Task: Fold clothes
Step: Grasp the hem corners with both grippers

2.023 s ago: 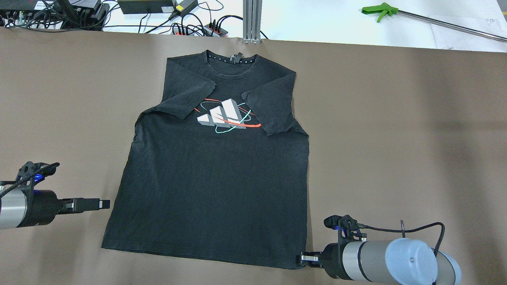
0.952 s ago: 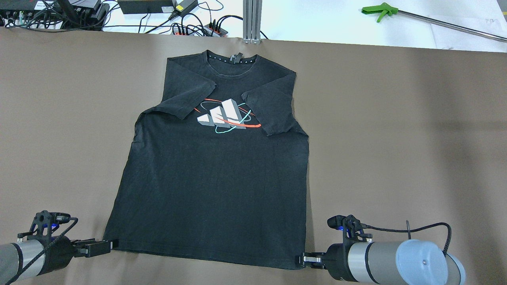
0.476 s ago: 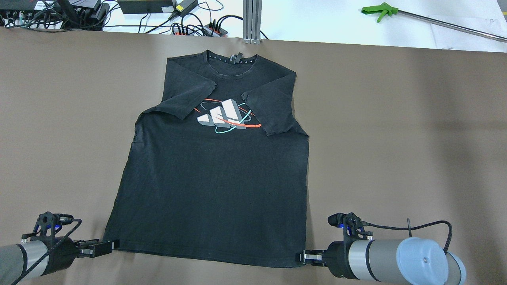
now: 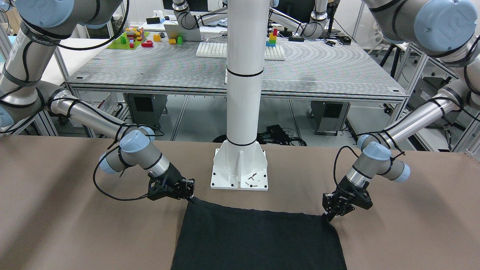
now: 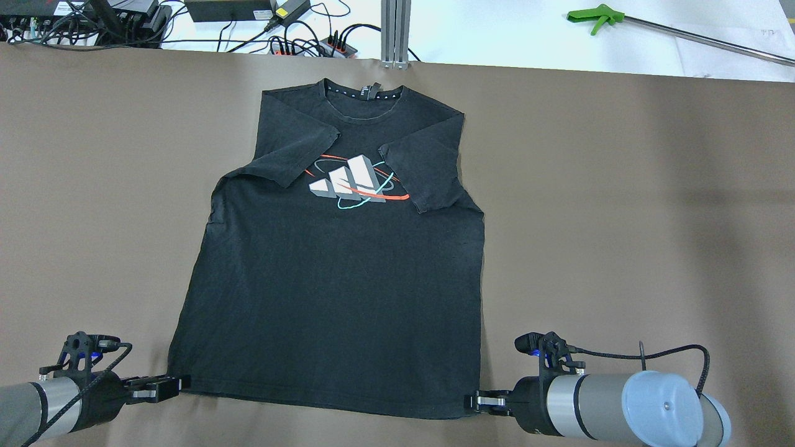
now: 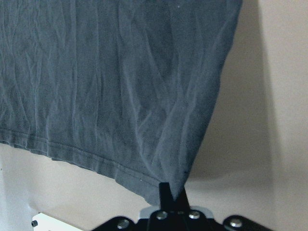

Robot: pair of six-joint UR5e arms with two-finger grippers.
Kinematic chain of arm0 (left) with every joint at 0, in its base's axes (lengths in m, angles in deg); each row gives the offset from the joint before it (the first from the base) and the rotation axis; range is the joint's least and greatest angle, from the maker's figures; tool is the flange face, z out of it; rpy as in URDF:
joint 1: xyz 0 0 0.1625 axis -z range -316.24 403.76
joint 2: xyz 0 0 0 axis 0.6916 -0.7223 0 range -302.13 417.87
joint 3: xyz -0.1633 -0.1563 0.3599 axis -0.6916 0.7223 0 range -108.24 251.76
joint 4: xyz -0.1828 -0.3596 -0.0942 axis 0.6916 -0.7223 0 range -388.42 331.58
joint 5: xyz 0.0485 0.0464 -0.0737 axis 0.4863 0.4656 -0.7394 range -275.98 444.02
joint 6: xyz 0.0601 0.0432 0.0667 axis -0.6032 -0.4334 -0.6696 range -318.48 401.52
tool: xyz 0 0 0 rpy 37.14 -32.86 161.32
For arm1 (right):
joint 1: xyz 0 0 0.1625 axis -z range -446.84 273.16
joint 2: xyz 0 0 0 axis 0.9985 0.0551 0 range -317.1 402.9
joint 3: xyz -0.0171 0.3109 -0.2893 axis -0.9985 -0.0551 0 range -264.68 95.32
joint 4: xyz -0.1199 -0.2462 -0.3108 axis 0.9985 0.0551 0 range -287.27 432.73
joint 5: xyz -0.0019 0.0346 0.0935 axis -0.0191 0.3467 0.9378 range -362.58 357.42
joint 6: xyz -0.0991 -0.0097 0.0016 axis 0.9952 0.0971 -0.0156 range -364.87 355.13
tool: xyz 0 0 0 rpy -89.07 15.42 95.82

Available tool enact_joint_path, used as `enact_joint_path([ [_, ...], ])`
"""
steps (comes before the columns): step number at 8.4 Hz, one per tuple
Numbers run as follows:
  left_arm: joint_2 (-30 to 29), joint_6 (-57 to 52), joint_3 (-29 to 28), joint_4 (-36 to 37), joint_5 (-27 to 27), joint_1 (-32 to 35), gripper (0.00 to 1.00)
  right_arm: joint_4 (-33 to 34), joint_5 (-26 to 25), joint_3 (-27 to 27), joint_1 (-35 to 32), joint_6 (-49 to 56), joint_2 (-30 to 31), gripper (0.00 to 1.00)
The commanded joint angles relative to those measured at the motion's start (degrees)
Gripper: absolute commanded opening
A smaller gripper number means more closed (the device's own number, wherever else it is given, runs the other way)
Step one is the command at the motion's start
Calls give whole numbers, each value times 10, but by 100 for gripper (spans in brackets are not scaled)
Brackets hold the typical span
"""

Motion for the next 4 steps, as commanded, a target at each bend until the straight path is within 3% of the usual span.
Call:
enact_joint_path([
  [1,-2,0,1,4,-7,5,0,0,1,-1,-1,0,-1,0],
  [4,1,0,3,3,-23,12,0,-1,1,0,-1,0,0,0],
])
